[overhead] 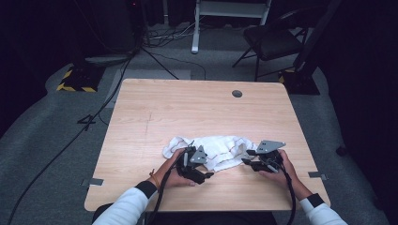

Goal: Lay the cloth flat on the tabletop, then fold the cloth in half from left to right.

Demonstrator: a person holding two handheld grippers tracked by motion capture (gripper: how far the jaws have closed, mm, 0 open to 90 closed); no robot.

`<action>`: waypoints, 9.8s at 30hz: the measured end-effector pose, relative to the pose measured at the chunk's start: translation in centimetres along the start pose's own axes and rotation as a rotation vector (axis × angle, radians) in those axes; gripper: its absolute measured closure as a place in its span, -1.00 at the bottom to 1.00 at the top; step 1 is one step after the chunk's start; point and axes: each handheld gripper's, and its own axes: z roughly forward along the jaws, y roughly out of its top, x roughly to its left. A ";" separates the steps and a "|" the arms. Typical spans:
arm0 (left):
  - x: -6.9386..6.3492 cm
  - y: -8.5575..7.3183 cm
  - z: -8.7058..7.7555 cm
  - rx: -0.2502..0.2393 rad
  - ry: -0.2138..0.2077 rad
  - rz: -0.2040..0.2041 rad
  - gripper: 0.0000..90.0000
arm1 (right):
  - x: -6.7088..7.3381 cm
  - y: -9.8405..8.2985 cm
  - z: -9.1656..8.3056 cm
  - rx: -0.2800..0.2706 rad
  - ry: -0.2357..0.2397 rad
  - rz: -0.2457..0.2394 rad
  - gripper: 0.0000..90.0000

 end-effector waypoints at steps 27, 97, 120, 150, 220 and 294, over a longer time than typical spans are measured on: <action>4.8 -0.3 -3.7 -0.142 0.067 -0.085 0.95 | -2.6 0.3 -3.2 -0.087 -0.172 0.087 0.99; 8.0 -7.2 -4.8 0.083 0.204 -0.258 -0.19 | 2.4 3.0 2.7 0.006 0.079 -0.055 0.07; 6.6 -6.0 -5.4 0.070 0.116 -0.219 0.84 | 1.3 2.3 0.3 0.030 0.093 -0.110 0.93; 0.6 -6.0 -5.9 0.089 0.018 -0.195 0.34 | 2.1 -3.6 -4.9 0.063 0.076 -0.015 0.92; 17.9 -4.2 0.2 0.026 0.336 -0.455 -0.51 | 14.2 10.2 9.9 -0.042 0.306 -0.270 -0.11; 17.0 0.0 -2.3 -0.157 0.311 -0.363 0.91 | 8.5 8.8 1.1 -0.183 0.120 -0.165 0.93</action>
